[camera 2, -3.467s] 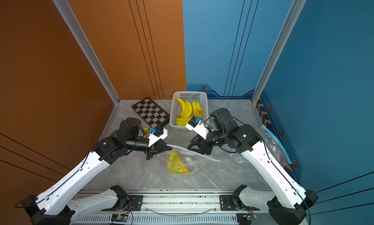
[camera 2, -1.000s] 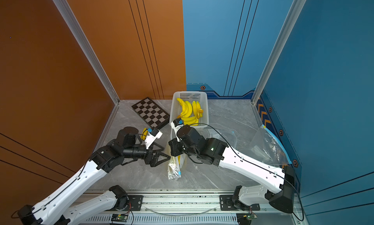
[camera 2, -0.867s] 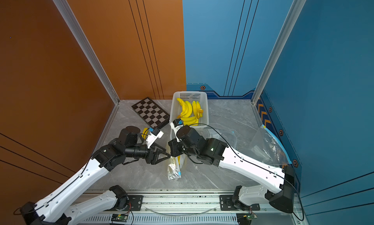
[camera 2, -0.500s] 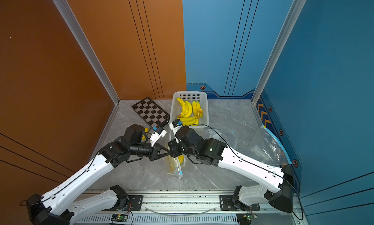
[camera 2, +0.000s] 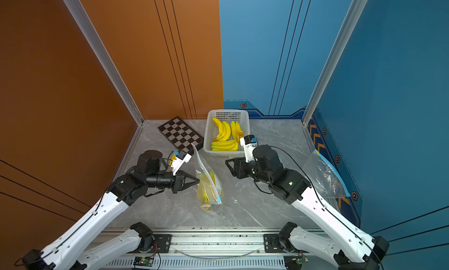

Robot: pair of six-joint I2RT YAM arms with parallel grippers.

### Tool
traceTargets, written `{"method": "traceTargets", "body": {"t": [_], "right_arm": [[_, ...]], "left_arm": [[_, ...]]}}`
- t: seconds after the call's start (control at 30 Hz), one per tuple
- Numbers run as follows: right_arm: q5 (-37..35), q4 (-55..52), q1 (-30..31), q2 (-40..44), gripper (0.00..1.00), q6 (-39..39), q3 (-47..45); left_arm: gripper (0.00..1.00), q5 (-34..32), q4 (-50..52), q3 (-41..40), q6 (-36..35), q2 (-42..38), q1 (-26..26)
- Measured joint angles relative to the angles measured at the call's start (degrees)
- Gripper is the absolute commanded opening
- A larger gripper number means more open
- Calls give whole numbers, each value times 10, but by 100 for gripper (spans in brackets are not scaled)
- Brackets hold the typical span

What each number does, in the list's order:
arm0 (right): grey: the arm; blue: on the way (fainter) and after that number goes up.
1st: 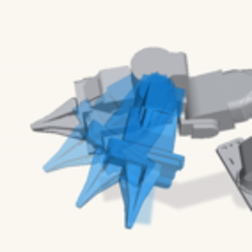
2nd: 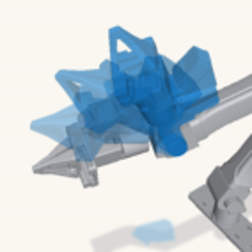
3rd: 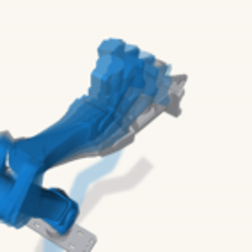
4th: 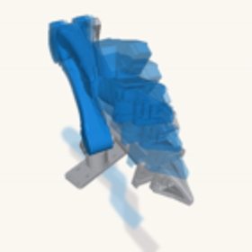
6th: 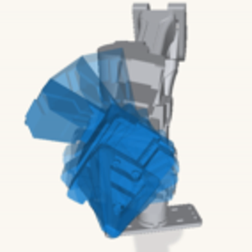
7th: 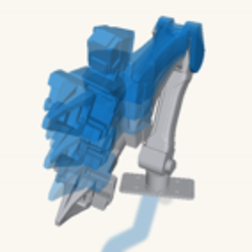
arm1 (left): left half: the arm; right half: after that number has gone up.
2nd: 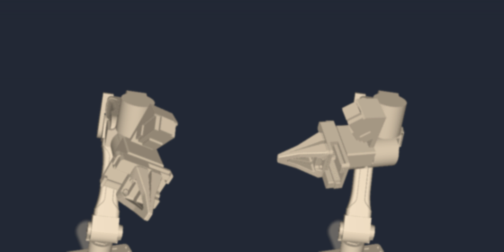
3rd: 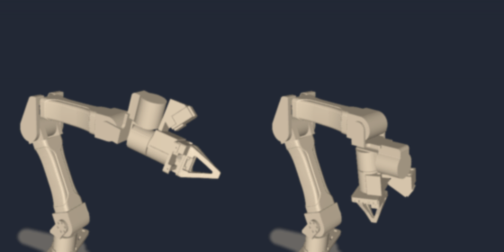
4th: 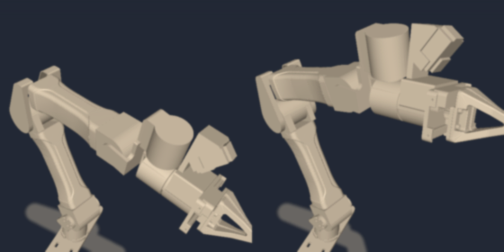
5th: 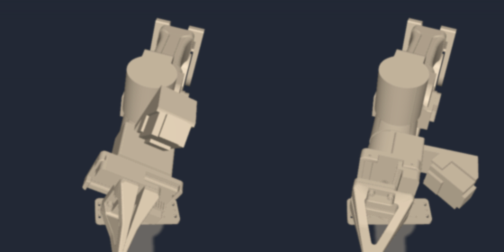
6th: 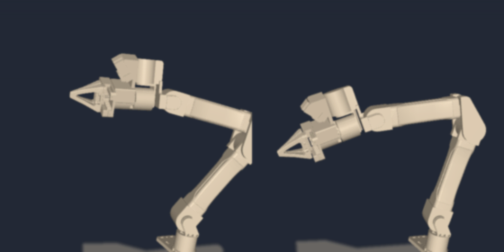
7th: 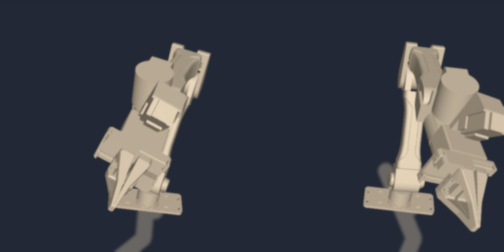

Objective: Open the zip-top bag and take out the banana
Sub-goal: Open the zipper of the food storage bag at the center of the board.

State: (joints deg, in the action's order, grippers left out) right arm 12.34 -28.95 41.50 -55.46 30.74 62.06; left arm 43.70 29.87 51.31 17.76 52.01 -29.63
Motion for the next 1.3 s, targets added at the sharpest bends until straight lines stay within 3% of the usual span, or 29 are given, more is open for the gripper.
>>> {"method": "traceTargets", "body": {"t": [0.37, 0.67, 0.93, 1.2, 1.3], "right_arm": [[186, 61, 12, -124, 58, -33, -40], [274, 147, 64, -158, 48, -25, -44], [275, 171, 123, -224, 51, -24, -14], [191, 103, 167, -280, 55, -63, 65], [140, 69, 172, -271, 63, -81, 73]], "left_arm": [[0, 16, 13, -70, 1, -28, 4], [0, 16, 12, -70, 8, -36, 19], [0, 16, 15, -70, 7, -36, 20], [0, 8, 30, -65, 5, -35, 27], [0, 7, 30, -65, 5, -35, 27]]}}
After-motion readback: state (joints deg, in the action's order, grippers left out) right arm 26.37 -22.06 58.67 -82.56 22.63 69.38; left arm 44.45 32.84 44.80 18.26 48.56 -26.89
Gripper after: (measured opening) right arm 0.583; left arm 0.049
